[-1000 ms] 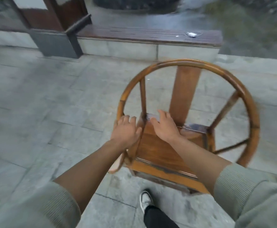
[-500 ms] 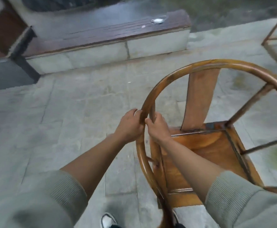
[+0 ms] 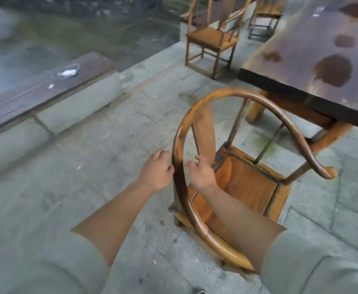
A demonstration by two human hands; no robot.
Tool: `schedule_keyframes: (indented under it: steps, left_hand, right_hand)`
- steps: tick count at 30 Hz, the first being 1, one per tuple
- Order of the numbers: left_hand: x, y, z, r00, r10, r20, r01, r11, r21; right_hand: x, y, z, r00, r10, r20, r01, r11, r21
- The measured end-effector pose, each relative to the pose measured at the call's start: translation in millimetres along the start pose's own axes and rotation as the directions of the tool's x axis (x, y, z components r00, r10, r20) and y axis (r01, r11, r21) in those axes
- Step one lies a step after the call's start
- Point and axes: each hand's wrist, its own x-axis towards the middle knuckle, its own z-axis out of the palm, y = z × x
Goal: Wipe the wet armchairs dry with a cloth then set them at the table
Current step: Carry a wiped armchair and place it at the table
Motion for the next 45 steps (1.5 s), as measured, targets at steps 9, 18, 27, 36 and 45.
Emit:
schedule_keyframes:
  steps: [9,18,27,36,45]
  left_hand:
    - [162.8,-6.7,-52.9,0.935,0.349,0.067,-0.352,0.935,0.042]
    - [334.7,3.1,-72.4,0.600,0.724,0.339,-0.786,0.613,0.081]
    - [436.2,73.9,-26.4,-0.034,0.835,0.549,-0.996,-0.076,0.054]
    - [454.6,123.1,-38.4,-0.426,0.566,0.706,-0.840,-0.537,-0.076]
    - [478.7,182.5,-12.5,-0.543,0.225,0.809,-0.626,-0.750,-0.212]
  right_hand:
    - [108.8,-84.0,-1.9,0.953,0.028,-0.301,0.021,0.987,0.158]
    - [171.4,-120.7,9.7,0.855,0.264,-0.446,-0.227,0.964,0.135]
    - [211.1,-152.7,36.1,0.547,0.523,-0.654,-0.616,0.780,0.109]
    - [195.8,-154.0,47.0,0.351,0.699,-0.623,-0.757,0.603,0.250]
    - [201.6,-149.1,51.7,0.216,0.645,-0.733,-0.850,0.494,0.184]
